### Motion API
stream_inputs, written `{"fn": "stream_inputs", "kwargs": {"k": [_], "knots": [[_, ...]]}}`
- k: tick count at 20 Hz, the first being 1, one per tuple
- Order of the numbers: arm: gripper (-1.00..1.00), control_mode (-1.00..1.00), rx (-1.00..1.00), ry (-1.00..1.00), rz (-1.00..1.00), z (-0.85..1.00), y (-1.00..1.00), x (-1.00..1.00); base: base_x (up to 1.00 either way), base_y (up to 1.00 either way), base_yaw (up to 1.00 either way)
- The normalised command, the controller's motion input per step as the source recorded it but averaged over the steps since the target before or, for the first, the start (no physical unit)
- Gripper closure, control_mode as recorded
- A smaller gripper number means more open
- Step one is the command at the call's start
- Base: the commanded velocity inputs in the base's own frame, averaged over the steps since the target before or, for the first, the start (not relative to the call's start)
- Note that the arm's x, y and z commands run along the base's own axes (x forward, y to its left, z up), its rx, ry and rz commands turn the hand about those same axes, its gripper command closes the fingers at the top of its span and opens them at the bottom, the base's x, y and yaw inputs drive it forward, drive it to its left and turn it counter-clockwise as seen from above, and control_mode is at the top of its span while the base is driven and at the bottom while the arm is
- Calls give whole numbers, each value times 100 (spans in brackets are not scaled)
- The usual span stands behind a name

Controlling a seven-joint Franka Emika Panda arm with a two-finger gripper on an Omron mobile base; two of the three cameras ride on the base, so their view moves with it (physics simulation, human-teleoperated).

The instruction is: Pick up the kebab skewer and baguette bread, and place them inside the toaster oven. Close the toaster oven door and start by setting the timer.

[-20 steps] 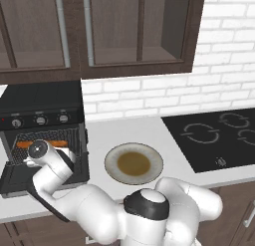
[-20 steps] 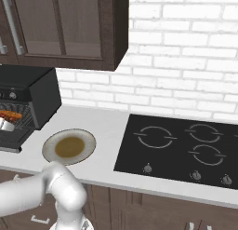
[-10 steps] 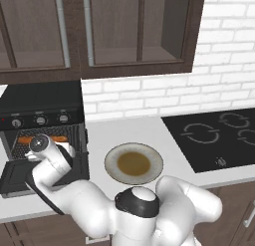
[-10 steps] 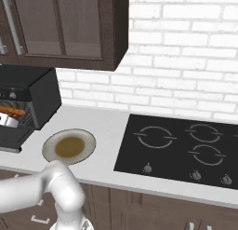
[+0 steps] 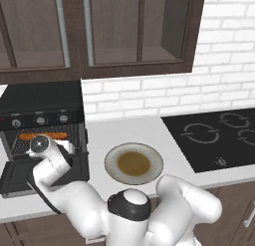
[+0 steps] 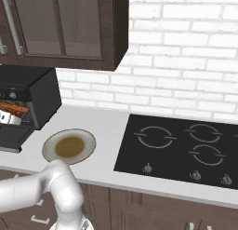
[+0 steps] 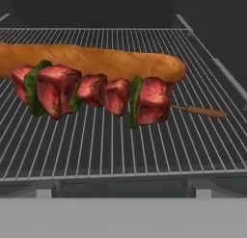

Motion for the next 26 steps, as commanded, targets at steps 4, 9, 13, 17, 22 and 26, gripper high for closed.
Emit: {"fn": "stream_inputs", "kwargs": {"k": [4, 9, 13, 17, 22, 26], "knots": [[-100, -100, 0, -10, 0, 0, 0, 20, 0, 0, 0], [-100, -100, 0, -6, 0, 0, 0, 28, 0, 0, 0], [-100, -100, 0, -1, 0, 0, 13, 41, 0, 0, 0], [-100, -100, 0, 0, 0, 0, 11, 28, 0, 0, 0], [-100, -100, 0, 0, 0, 0, 10, 2, 0, 0, 0], [-100, -100, 0, 0, 0, 0, 4, -9, 0, 0, 0]]}}
